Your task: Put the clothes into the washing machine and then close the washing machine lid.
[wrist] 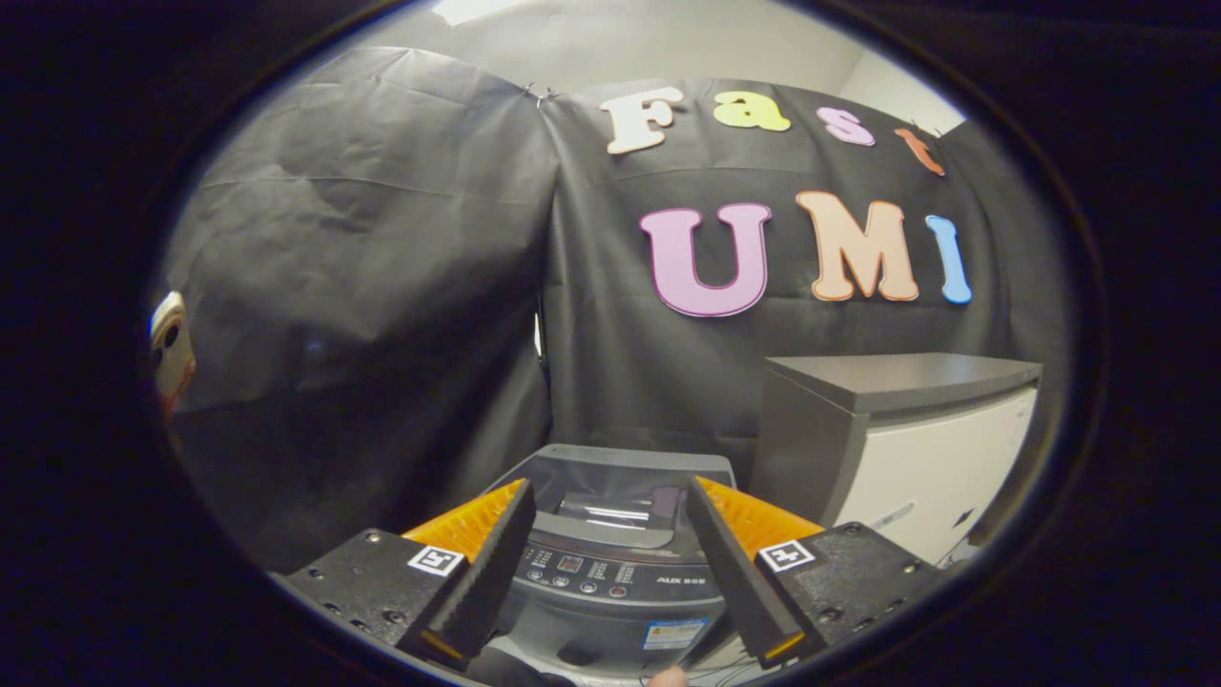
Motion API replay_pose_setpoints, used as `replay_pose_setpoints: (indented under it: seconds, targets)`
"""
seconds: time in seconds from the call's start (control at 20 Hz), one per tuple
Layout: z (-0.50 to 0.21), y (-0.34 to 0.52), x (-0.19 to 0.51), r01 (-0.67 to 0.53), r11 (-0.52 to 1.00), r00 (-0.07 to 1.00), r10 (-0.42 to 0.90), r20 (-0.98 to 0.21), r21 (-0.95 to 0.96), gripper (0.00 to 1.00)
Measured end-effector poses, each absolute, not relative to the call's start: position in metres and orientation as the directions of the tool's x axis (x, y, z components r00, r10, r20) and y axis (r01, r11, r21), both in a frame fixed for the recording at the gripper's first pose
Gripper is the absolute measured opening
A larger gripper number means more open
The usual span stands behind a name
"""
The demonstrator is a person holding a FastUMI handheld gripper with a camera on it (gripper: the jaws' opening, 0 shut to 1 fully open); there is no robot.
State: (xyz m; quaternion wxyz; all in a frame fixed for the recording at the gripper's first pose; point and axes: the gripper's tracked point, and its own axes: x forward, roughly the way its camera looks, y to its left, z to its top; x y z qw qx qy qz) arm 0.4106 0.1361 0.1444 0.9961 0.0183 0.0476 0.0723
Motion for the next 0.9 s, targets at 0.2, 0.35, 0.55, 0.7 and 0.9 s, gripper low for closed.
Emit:
replay_pose_setpoints:
  seconds: [0.2,0.35,0.55,0.7,0.9]
  targets:
    - [0.137,0.121,0.387,-0.105,0.986,0.989,0.117,-0.092,0.129,0.96]
    - [0.131,0.109,0.369,-0.08,0.985,0.991,0.096,-0.096,0.156,0.95]
    - [0.117,0.1,0.343,-0.054,0.98,0.99,0.078,-0.119,0.189,0.96]
    - [0.12,0.097,0.324,-0.052,0.979,0.992,0.073,-0.103,0.199,0.96]
    - [0.124,0.094,0.297,-0.051,0.991,0.996,0.06,-0.067,0.124,0.97]
